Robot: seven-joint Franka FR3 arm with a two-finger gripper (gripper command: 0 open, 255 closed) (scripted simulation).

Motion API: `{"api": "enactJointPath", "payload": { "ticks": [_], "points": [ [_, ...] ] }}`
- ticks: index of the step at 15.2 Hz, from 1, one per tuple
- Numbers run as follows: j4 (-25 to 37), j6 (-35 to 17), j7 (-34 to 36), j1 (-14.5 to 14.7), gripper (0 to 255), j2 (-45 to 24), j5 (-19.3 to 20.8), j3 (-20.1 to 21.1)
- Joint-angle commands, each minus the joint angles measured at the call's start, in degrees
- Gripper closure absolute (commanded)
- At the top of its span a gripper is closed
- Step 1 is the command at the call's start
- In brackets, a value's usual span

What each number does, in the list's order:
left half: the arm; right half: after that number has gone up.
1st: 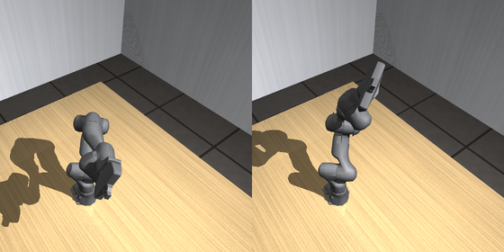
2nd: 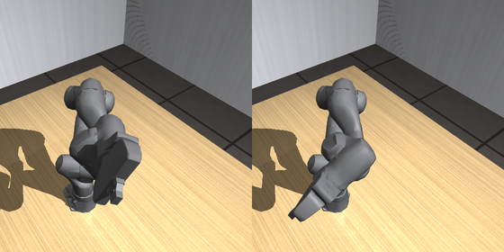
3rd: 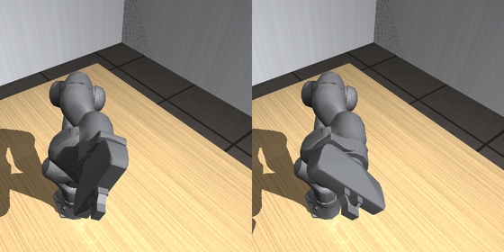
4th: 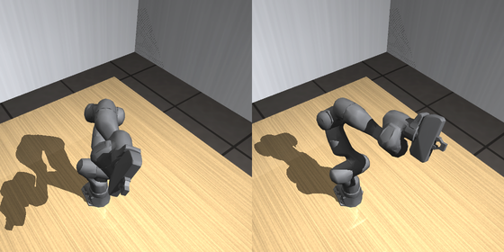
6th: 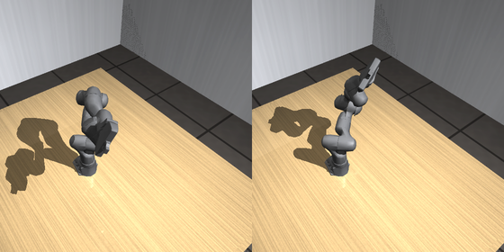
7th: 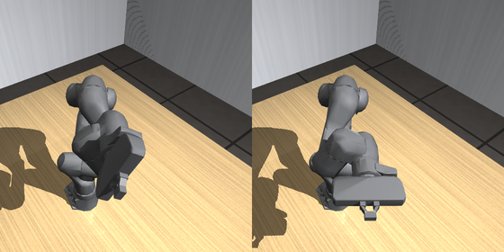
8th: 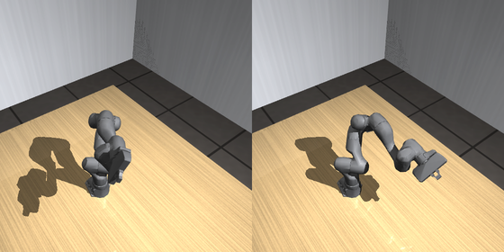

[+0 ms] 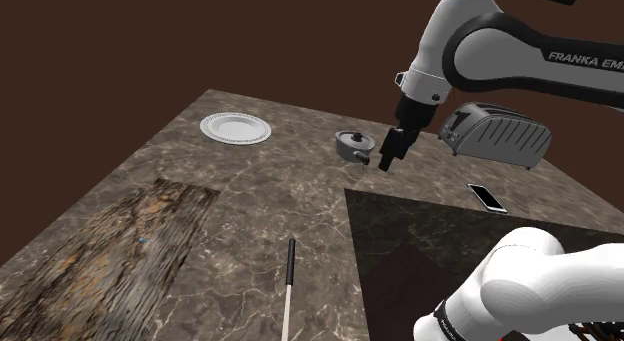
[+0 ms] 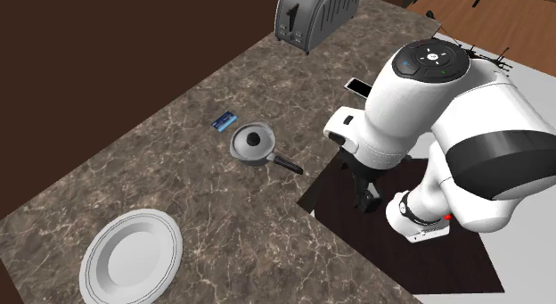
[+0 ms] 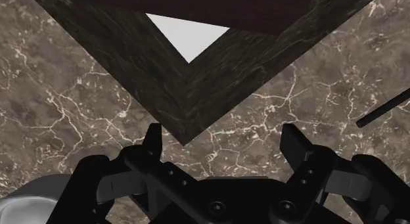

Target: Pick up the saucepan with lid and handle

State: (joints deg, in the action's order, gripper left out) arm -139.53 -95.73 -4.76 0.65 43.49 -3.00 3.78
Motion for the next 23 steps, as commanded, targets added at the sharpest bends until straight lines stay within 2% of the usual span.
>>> {"api": "enactJointPath", "payload": {
  "ticks": [1,7,14,20,23],
  "points": [
    [0.00,0.00,0.00,0.00,0,0.00,0.00,0.00],
    [7.64,-4.71,11.61,-5.79,0,-14.70,1.51,1.84],
    [18.16,-6.58,25.02,-11.41,0,-30.13,4.51,1.78],
    [27.15,-5.97,34.93,-14.81,0,-40.97,6.70,-0.12],
    [25.31,-8.23,35.09,-14.77,0,-41.39,6.76,-0.16]
  ]
}}
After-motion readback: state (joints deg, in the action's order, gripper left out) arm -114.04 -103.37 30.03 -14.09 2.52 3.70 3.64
